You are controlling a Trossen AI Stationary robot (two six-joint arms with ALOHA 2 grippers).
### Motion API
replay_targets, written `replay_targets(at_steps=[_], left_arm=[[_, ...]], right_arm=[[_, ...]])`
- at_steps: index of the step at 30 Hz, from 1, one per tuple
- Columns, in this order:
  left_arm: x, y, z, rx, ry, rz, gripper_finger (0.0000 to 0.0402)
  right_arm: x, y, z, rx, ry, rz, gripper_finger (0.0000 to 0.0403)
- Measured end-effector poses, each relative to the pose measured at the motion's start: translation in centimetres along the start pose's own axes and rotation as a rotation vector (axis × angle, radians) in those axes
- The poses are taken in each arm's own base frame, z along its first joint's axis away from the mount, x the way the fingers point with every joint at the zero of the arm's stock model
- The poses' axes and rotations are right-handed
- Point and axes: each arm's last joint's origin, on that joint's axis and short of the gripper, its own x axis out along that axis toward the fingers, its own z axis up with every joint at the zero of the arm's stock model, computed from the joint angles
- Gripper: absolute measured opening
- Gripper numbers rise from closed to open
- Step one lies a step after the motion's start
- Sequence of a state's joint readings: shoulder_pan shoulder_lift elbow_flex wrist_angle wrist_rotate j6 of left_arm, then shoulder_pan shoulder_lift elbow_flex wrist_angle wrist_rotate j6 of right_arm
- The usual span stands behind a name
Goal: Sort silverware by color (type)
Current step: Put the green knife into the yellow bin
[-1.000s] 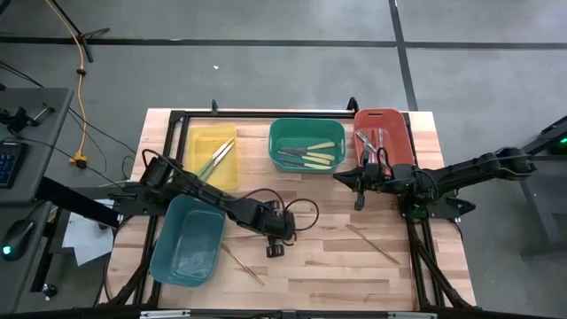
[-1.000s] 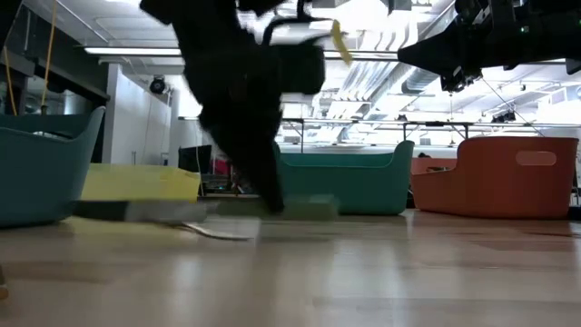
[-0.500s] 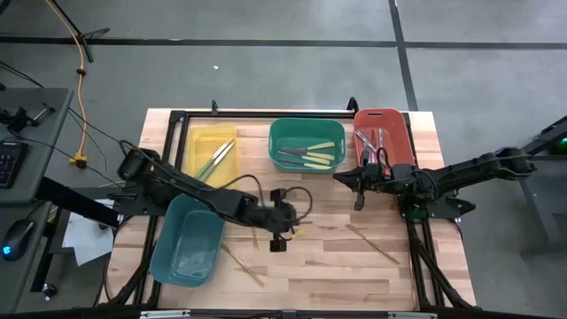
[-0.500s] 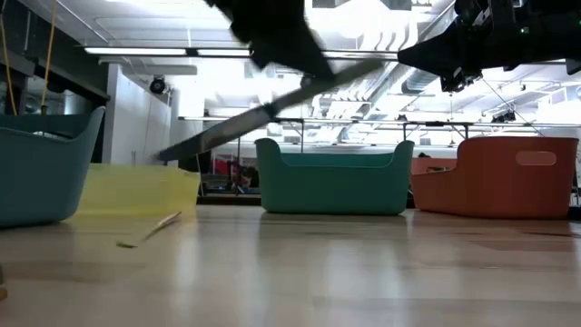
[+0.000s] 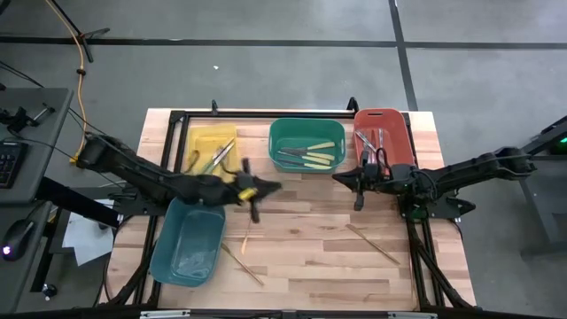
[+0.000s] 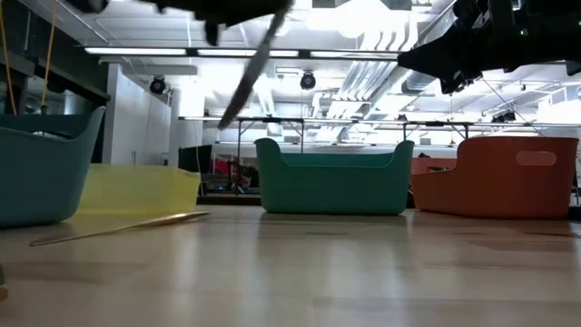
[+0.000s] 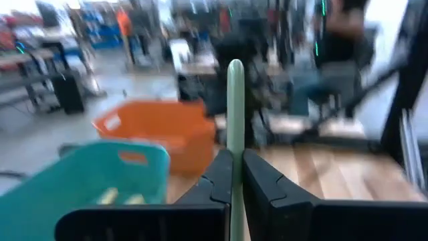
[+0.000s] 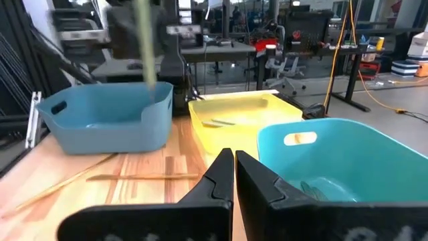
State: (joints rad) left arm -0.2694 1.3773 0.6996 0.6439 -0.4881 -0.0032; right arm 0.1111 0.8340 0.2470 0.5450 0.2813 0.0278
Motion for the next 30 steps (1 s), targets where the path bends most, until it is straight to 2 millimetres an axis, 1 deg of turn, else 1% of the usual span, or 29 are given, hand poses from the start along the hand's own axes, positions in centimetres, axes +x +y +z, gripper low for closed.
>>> replay_targets(at_steps=[2, 6, 10, 13, 18, 23, 26, 30], left_arm=[[-1.6, 1.5, -0.4, -0.040, -0.074, 0.038, 0.0000], [-4.5, 3.7, -1.4, -0.108, -0.205, 0.065, 0.0000], [-6.9, 5.0, -2.5, -0.153, -0.298, 0.067, 0.0000], [-7.9, 5.5, -3.1, -0.166, -0.339, 0.066, 0.0000], [-8.4, 5.8, -2.6, -0.175, -0.389, 0.027, 0.0000], [-8.3, 5.8, -2.7, -0.162, -0.383, -0.005, 0.0000], [-8.3, 5.7, -2.8, -0.159, -0.376, -0.011, 0.0000], [-8.4, 5.6, -2.8, -0.160, -0.378, -0.023, 0.0000]], right_arm=[[0.1, 0.0, 0.2, 0.021, -0.025, 0.000, 0.0000], [0.3, 0.1, 0.9, 0.102, -0.106, 0.019, 0.0000], [0.9, 0.5, 1.3, 0.115, -0.188, 0.084, 0.0000], [2.0, 0.8, 1.3, 0.101, -0.202, 0.090, 0.0000], [4.9, 1.6, 2.2, 0.034, -0.193, 0.041, 0.0000], [7.8, 2.5, 3.5, -0.014, -0.189, 0.052, 0.0000], [8.6, 2.7, 3.6, -0.041, -0.157, 0.051, 0.0000], [8.6, 2.7, 3.6, -0.049, -0.152, 0.047, 0.0000]])
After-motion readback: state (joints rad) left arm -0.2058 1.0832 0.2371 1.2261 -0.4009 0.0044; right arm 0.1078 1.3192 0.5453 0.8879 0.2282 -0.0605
